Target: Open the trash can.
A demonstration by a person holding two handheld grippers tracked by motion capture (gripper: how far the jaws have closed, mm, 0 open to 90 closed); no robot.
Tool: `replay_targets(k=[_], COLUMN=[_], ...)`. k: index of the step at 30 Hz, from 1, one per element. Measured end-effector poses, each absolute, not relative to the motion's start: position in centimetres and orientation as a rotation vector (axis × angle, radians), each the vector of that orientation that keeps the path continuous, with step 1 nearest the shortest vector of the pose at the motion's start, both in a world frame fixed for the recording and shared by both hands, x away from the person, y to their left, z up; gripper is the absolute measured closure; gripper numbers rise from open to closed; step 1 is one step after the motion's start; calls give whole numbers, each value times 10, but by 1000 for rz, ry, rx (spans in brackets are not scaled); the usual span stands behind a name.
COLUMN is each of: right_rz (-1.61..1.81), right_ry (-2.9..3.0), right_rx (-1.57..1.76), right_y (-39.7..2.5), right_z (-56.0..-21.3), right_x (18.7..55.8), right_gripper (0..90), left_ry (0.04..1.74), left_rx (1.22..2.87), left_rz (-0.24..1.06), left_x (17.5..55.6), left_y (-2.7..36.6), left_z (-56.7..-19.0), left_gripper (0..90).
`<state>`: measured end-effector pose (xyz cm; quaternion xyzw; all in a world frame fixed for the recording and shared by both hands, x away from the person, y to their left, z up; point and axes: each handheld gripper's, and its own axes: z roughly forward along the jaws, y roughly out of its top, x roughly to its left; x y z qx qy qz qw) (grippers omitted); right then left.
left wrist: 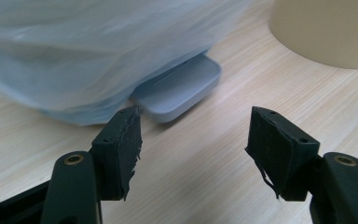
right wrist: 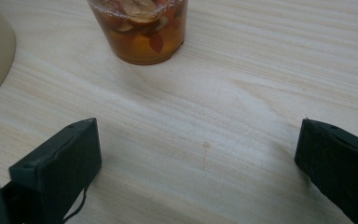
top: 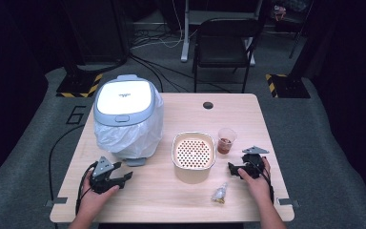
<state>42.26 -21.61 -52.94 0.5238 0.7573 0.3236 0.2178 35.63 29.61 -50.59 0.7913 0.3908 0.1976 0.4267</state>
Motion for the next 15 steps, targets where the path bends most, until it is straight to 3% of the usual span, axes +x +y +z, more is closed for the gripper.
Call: replay_targets(k=[10,15], right_rz=[897,897], right_ry=[2096,2097], right_rx=[1451,1449], right_y=[-216,-216], right_z=[-529,-529], right_x=[422,422], right_gripper=[0,0], left_ry=[892,967], left_rx=[2023,1980], left_rz=[496,440], left_x=[369,371], left_y=[272,262], left_z=[-503,-508], left_gripper=[348,348])
